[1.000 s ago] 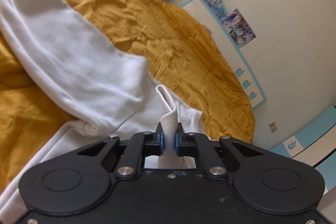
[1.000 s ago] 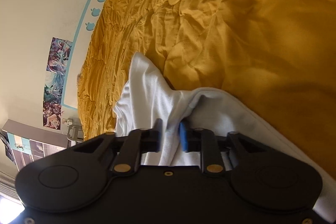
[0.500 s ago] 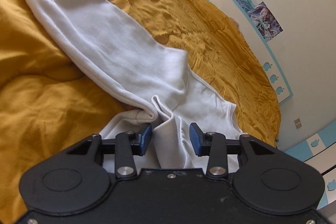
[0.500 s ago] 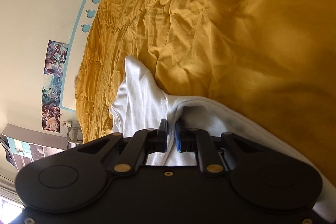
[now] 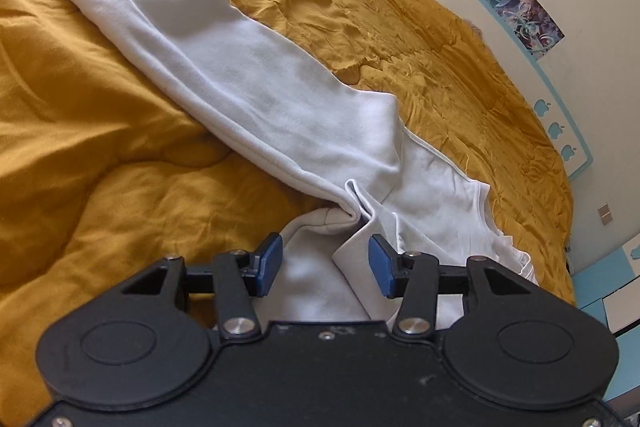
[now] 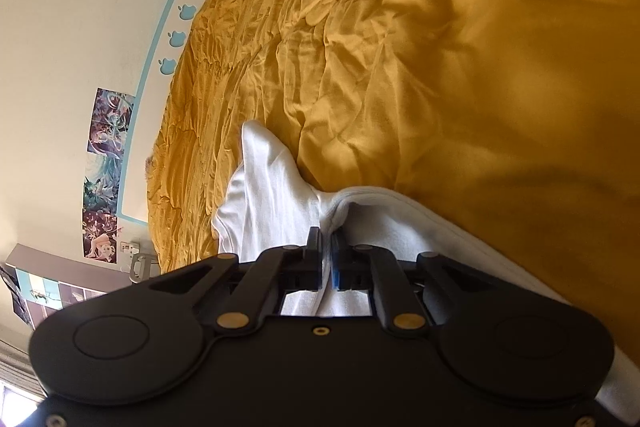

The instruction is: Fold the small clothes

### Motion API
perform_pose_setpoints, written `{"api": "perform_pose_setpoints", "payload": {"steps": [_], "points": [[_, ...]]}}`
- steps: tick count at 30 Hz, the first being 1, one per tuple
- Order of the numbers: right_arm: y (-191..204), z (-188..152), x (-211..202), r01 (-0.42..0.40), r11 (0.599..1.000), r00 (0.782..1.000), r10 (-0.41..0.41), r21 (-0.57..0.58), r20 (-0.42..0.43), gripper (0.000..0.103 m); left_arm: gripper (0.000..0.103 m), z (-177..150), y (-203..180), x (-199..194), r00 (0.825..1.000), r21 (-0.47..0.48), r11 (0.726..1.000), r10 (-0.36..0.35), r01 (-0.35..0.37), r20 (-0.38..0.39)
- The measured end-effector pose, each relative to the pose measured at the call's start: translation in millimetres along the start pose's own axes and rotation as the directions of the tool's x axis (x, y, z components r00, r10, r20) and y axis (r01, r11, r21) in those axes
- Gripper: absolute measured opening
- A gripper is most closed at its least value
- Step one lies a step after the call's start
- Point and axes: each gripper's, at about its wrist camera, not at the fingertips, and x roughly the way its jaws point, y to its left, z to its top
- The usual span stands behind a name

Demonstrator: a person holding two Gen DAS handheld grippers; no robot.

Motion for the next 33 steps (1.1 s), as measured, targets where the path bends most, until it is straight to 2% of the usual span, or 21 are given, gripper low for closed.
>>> {"api": "perform_pose_setpoints", "payload": {"steps": [3, 5, 9, 14, 16, 18, 20, 22, 25, 28, 30, 33], "points": [[1, 1, 2, 0.000, 1.000, 1.000, 0.000, 0.002, -0.004, 0.006, 0.049, -2, 10, -4, 0.997, -0.126, 0.990, -0.070, 0.065, -0.037], [2, 0, 3, -0.001, 1.000, 1.000, 0.001, -0.003, -0.001, 0.006, 0.049, -7, 15, -6, 0.991, -0.217, 0.971, -0.118, 0.102, -0.062], [3, -1, 5, -0.004, 1.000, 1.000, 0.004, -0.004, -0.003, 0.007, 0.050, -17, 10, -7, 0.983, -0.296, 0.948, -0.153, 0.117, -0.101], [7, -12, -1, -0.013, 0.998, 0.996, 0.018, 0.060, -0.084, 0.008, 0.051, -18, 4, -17, 0.990, -0.306, 0.946, -0.129, 0.108, -0.051], [17, -29, -6, -0.036, 0.998, 0.989, 0.042, 0.042, -0.139, 0.009, 0.051, -14, -1, -28, 0.995, -0.268, 0.959, -0.103, 0.095, -0.013], [33, -54, -4, -0.094, 0.996, 0.970, 0.094, 0.008, -0.224, 0.013, 0.051, -10, -5, -39, 0.996, -0.215, 0.973, -0.083, 0.088, 0.029], [51, -80, 4, -0.150, 0.988, 0.939, 0.137, -0.018, -0.316, 0.023, 0.051, -3, -9, -48, 0.996, -0.161, 0.984, -0.063, 0.072, 0.061], [71, -111, 16, -0.215, 0.976, 0.894, 0.178, -0.045, -0.412, 0.046, 0.051, 4, -11, -53, 0.995, -0.127, 0.988, -0.081, 0.089, 0.066], [93, -156, 38, -0.233, 0.967, 0.840, 0.148, -0.102, -0.523, 0.048, 0.051, 14, -10, -55, 0.993, -0.101, 0.989, -0.100, 0.106, 0.059], [101, -191, 59, -0.216, 0.966, 0.803, 0.091, -0.145, -0.588, 0.048, 0.051, 25, -3, -58, 0.995, -0.069, 0.993, -0.088, 0.092, 0.056], [105, -207, 68, -0.185, 0.962, 0.809, 0.034, -0.200, -0.586, 0.048, 0.051, 33, 7, -61, 0.995, -0.063, 0.995, -0.079, 0.083, 0.060], [114, -223, 80, -0.168, 0.948, 0.835, -0.008, -0.270, -0.551, 0.047, 0.051, 42, 22, -66, 0.995, -0.072, 0.995, -0.066, 0.071, 0.072]]}}
